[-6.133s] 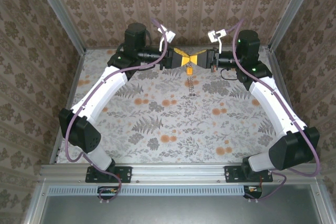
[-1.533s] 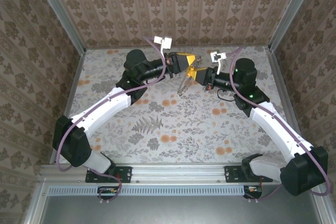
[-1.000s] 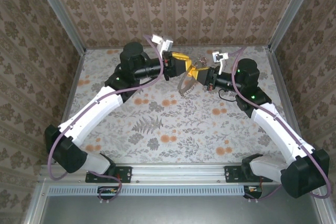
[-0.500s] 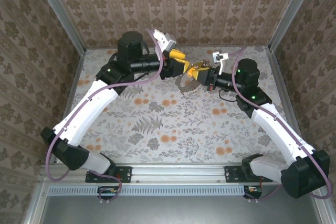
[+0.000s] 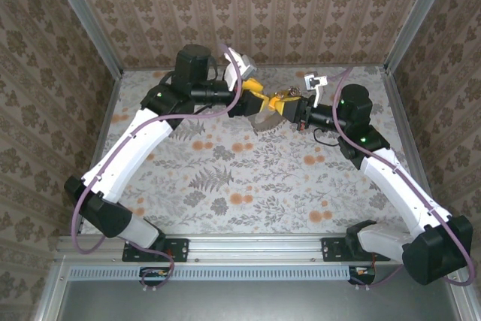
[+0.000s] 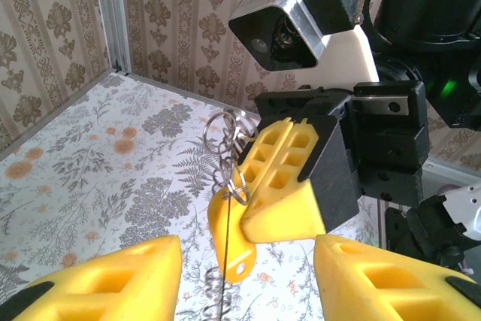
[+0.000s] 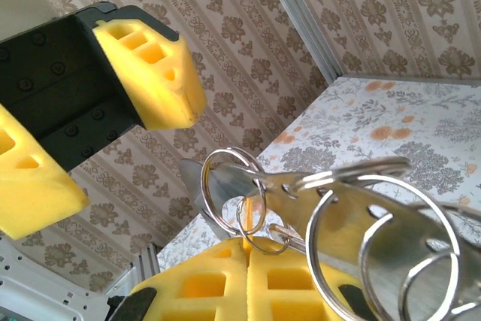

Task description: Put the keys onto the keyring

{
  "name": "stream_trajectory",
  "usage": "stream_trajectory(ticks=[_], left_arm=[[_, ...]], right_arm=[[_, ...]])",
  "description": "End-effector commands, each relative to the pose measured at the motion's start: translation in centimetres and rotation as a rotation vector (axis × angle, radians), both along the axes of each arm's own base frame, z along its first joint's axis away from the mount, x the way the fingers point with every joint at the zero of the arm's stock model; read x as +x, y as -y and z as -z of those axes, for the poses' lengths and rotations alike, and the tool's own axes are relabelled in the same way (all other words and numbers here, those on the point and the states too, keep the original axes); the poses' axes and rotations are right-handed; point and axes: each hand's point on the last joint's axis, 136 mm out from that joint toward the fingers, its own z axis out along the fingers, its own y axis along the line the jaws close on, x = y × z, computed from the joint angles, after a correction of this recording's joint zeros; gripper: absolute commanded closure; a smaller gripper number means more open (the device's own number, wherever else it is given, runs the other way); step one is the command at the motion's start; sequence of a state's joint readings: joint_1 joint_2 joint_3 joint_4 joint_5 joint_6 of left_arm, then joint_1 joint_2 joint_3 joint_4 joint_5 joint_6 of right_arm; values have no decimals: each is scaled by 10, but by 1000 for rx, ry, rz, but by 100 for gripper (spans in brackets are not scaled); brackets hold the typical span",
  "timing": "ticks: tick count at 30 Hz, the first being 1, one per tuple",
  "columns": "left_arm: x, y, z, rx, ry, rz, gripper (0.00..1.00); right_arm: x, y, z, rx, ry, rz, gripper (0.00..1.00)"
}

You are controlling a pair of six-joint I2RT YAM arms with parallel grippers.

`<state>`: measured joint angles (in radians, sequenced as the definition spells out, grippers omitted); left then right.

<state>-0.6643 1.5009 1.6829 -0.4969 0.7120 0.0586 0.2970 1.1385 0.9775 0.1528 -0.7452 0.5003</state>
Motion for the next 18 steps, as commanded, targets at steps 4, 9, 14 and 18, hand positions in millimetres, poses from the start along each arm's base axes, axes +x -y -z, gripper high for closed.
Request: stream_trajectory(ticks=[4, 9, 14, 18], left_arm=[[-15, -8, -1, -7, 14, 80, 48], [-18, -6, 10, -5, -17, 115, 47], [-21, -2, 20, -9, -48, 147, 46], [-21, 0, 26, -5, -66, 158, 46]], right_arm=[[-10, 1, -24, 18, 83, -22, 100], [-10, 1, -24, 20, 83, -24, 100], [-9, 1, -24, 22, 80, -25, 100], [-8, 1, -25, 22, 81, -25, 100]])
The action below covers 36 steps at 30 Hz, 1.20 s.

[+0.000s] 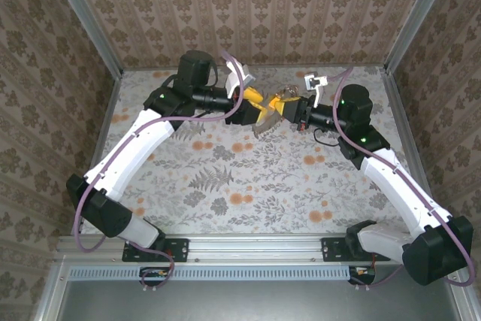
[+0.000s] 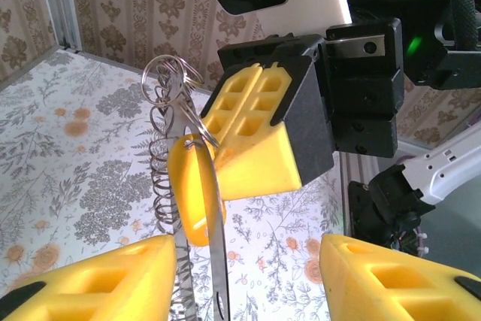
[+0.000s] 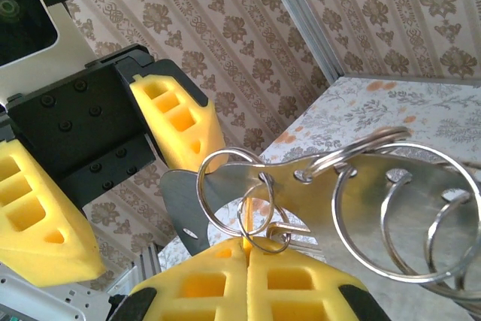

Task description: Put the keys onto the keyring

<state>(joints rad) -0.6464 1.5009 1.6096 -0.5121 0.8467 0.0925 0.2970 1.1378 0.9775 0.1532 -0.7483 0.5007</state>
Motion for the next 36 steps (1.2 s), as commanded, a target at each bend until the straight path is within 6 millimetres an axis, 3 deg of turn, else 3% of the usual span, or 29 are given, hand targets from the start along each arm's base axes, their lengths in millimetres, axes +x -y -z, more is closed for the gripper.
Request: stream_trajectory(ticks=[1, 14, 24, 30, 36], left_arm=[[-3, 2, 3, -14, 4, 39, 46], [5, 16, 16, -11, -25, 52, 49], [4, 21, 23, -9, -39, 70, 77], [1, 22, 22, -17, -40, 84, 100], [0, 19, 20, -22, -30, 75, 100]], right_arm=[[-8, 1, -24, 21, 80, -22, 100], [-8, 1, -26, 26, 82, -24, 100], [-9, 1, -24, 22, 79, -25, 100], [-9, 1, -22, 8, 80, -20, 100], [-9, 8, -21, -7, 82, 3, 100]])
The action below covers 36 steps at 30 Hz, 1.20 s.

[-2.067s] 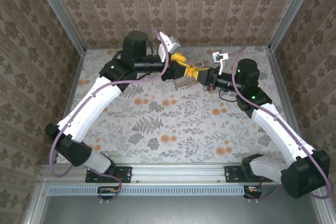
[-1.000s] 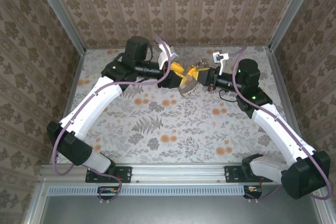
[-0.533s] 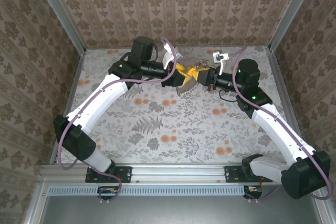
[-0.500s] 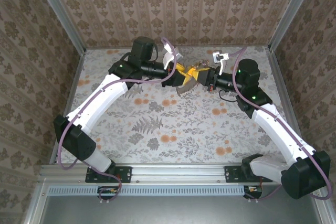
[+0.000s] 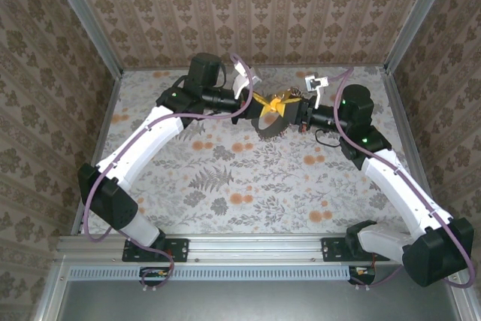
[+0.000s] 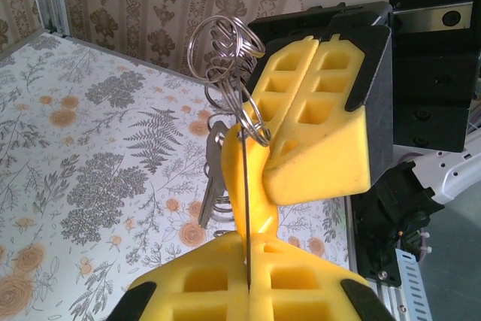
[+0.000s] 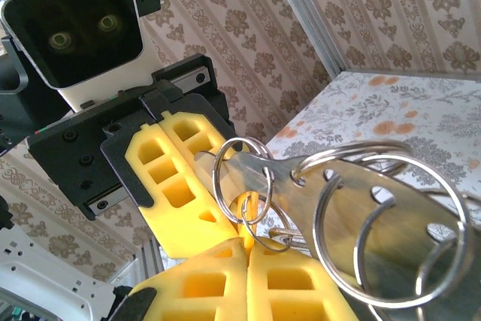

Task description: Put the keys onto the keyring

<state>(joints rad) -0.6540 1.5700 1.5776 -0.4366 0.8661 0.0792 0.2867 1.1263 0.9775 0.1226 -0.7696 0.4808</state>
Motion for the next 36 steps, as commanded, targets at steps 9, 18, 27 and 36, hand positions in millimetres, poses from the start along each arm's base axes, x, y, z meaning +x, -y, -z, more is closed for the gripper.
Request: stream_trajectory(ticks=[9, 18, 27, 36], left_arm=[[-3, -10, -14, -41, 57, -48, 100], [-2, -15, -21, -53, 75, -60, 100], [-7, -13, -32, -85, 87, -55, 100], [-25, -11, -50, -127, 111, -26, 100]], right_arm=[[-19, 15, -21, -9, 80, 2, 100], [-35, 21, -14, -23, 67, -38, 100], [-36, 19, -12, -24, 55, -53, 100], [-28, 22, -13, -31, 55, -14, 100]])
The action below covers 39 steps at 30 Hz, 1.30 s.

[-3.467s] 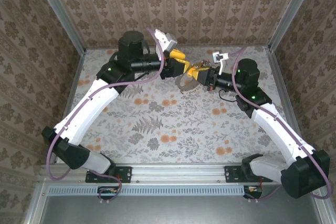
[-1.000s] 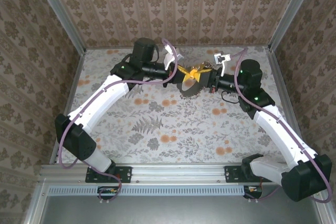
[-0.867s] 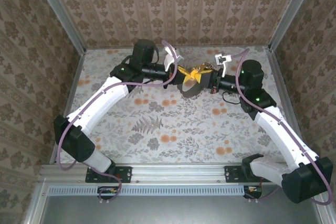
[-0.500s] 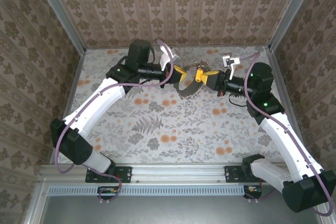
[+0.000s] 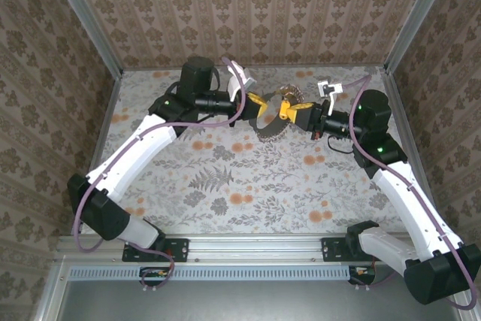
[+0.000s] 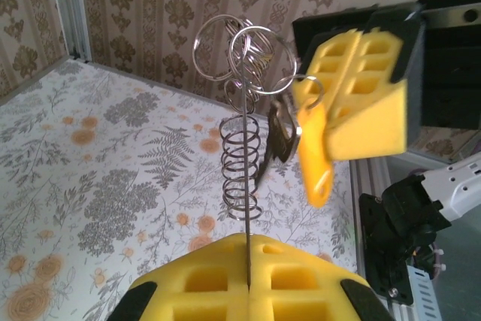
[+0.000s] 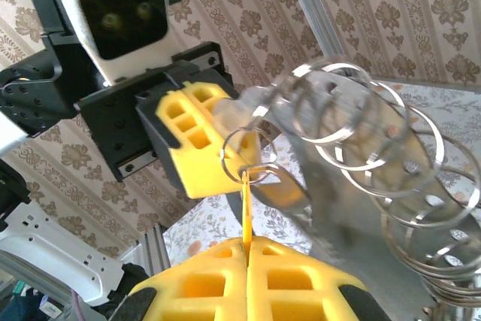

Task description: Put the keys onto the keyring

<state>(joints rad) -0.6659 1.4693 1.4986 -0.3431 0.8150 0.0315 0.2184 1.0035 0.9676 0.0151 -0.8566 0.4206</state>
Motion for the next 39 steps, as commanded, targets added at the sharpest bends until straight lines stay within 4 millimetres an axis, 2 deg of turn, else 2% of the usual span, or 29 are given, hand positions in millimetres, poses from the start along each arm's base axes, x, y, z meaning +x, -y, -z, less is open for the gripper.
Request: stream_trajectory(ticks=[1, 10, 23, 39], left_arm=[[-17, -1, -30, -72, 55, 29, 100], [-22, -2, -29, -37, 130, -34, 100], [6, -8, -26, 8, 254, -263, 100], [-7, 4, -21, 78, 433, -308, 100]], right_arm=[[4, 2, 2, -13, -3, 17, 100], [2, 2, -2, 9, -20, 7, 100], [-11, 1, 14, 18, -110, -23, 100], [0, -1, 20, 24, -192, -14, 100]])
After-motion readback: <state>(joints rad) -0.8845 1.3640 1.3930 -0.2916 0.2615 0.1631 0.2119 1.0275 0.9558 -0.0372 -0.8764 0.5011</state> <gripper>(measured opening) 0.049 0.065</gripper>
